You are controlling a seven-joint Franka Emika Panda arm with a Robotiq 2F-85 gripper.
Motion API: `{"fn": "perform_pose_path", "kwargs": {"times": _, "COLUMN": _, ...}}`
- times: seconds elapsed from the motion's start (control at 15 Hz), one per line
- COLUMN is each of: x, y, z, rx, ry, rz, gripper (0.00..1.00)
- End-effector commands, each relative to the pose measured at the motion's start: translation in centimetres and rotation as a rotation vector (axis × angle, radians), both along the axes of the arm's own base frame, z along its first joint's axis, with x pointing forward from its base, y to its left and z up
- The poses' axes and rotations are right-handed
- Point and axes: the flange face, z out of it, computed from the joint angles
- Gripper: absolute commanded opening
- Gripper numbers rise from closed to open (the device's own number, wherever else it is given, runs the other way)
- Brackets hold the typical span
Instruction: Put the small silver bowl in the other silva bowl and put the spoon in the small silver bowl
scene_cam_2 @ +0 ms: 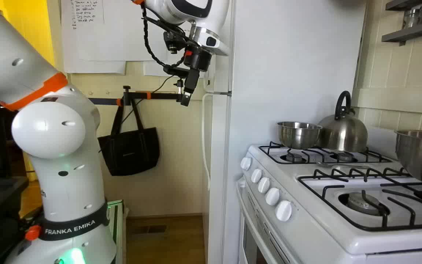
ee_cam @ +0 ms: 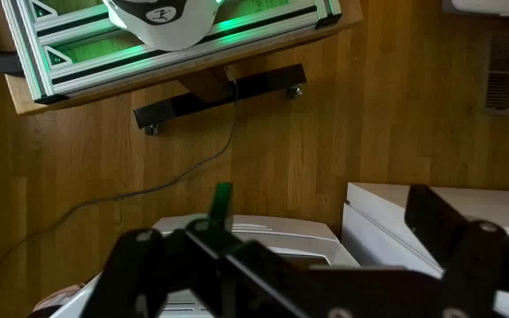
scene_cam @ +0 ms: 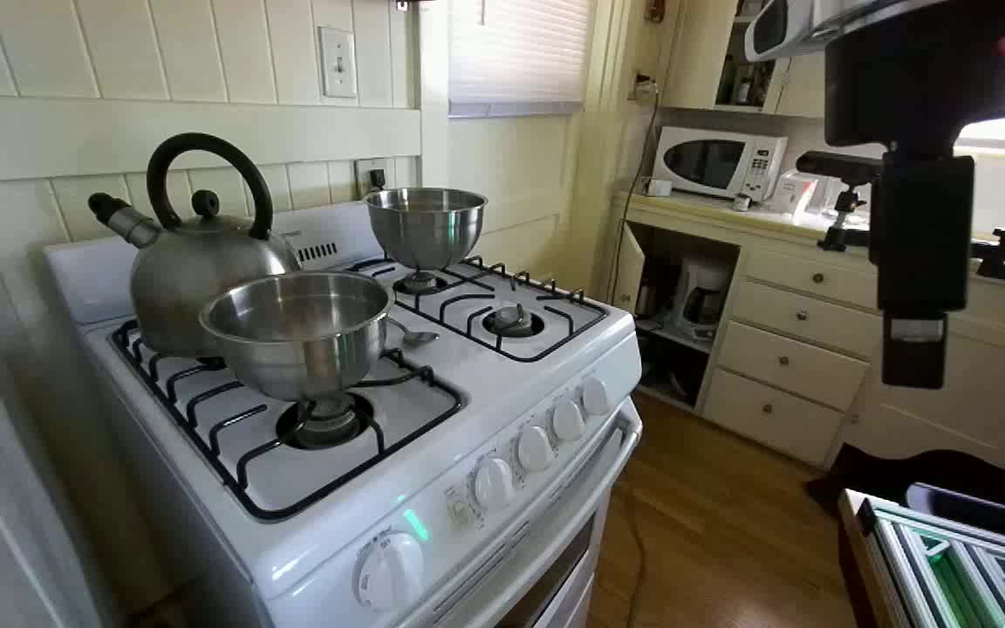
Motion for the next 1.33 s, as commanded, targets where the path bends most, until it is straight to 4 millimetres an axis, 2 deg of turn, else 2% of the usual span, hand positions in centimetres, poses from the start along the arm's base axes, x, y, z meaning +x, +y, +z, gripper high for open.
{"fn": "perform_pose_path", "kwargs": {"times": 0.0, "x": 0.0, "y": 0.0, "z": 0.0, "rx": 0.0, "ry": 0.001, "rz": 0.0, "gripper": 1.0}}
{"fn": "perform_pose_path", "kwargs": {"times": 0.33, "x": 0.0, "y": 0.0, "z": 0.0, "rx": 0.0, "ry": 0.001, "rz": 0.0, "gripper": 1.0}}
{"fn": "perform_pose_path", "kwargs": {"times": 0.53, "x": 2.5, "y": -2.2, "z": 0.2, "rx": -0.011, "ry": -0.079, "rz": -0.101, "gripper": 1.0}}
{"fn": "perform_pose_path", "kwargs": {"times": 0.67, "x": 4.2, "y": -4.8, "z": 0.7, "rx": 0.002, "ry": -0.15, "rz": -0.159, "gripper": 1.0}}
{"fn": "perform_pose_path", "kwargs": {"times": 0.93, "x": 8.2, "y": -11.4, "z": 1.8, "rx": 0.066, "ry": -0.264, "rz": -0.25, "gripper": 1.0}}
{"fn": "perform_pose_path", "kwargs": {"times": 1.07, "x": 10.1, "y": -14.7, "z": 2.6, "rx": 0.13, "ry": -0.308, "rz": -0.233, "gripper": 1.0}}
{"fn": "perform_pose_path", "kwargs": {"times": 1.27, "x": 13.2, "y": -18.4, "z": 3.2, "rx": 0.238, "ry": -0.367, "rz": -0.198, "gripper": 1.0}}
